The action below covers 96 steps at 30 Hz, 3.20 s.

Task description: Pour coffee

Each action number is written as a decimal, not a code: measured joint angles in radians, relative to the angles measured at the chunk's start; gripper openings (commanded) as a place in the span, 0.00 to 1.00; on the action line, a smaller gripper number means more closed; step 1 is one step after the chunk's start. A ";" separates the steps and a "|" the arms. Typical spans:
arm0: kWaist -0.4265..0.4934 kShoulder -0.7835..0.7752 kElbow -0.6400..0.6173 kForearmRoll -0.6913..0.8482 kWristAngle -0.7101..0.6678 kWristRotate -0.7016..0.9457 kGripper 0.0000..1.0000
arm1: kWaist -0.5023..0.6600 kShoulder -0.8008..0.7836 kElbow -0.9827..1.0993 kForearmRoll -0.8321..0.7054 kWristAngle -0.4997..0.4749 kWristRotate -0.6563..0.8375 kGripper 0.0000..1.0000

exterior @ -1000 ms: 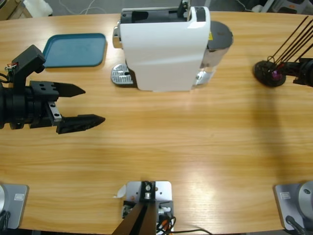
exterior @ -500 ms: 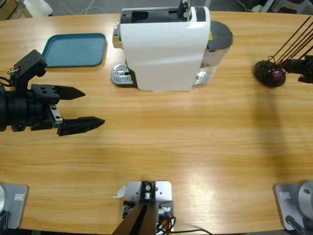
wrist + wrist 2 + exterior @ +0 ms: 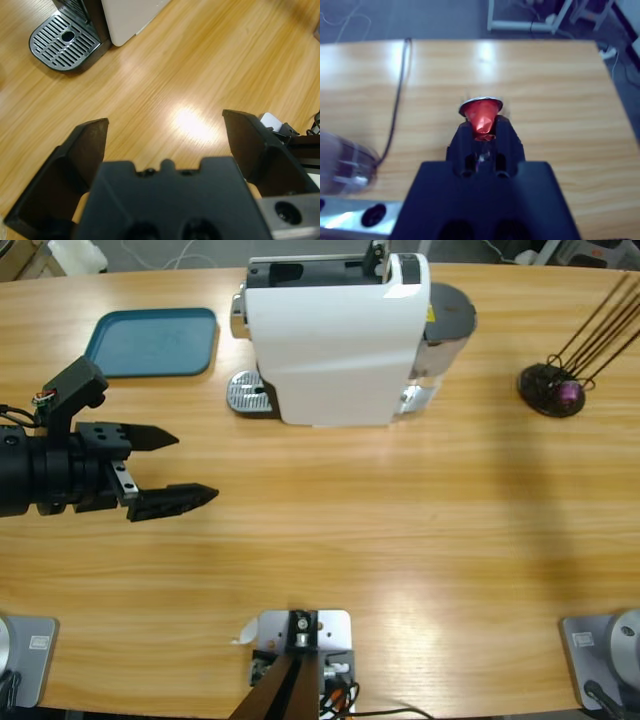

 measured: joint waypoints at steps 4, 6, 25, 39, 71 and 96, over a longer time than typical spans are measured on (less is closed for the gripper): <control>0.000 0.000 0.009 -0.011 0.000 -0.004 0.99 | 0.074 -0.056 -0.124 0.117 -0.028 0.000 0.00; 0.000 0.000 0.011 -0.014 0.000 -0.004 0.99 | 0.135 -0.100 -0.146 0.153 -0.003 -0.004 0.00; 0.000 -0.149 0.053 -0.003 0.000 -0.007 0.98 | 0.689 0.351 -0.756 0.417 0.528 -0.600 0.00; -0.001 -0.163 0.091 -0.003 0.000 -0.024 0.98 | 0.552 0.639 -0.867 0.419 0.647 -0.629 0.00; -0.001 -0.155 0.108 -0.003 0.000 -0.049 0.98 | 0.576 0.659 -0.907 0.485 0.459 -0.731 0.00; -0.001 -0.159 0.128 -0.003 0.000 -0.054 0.98 | 0.646 0.653 -0.925 0.512 0.444 -0.663 0.00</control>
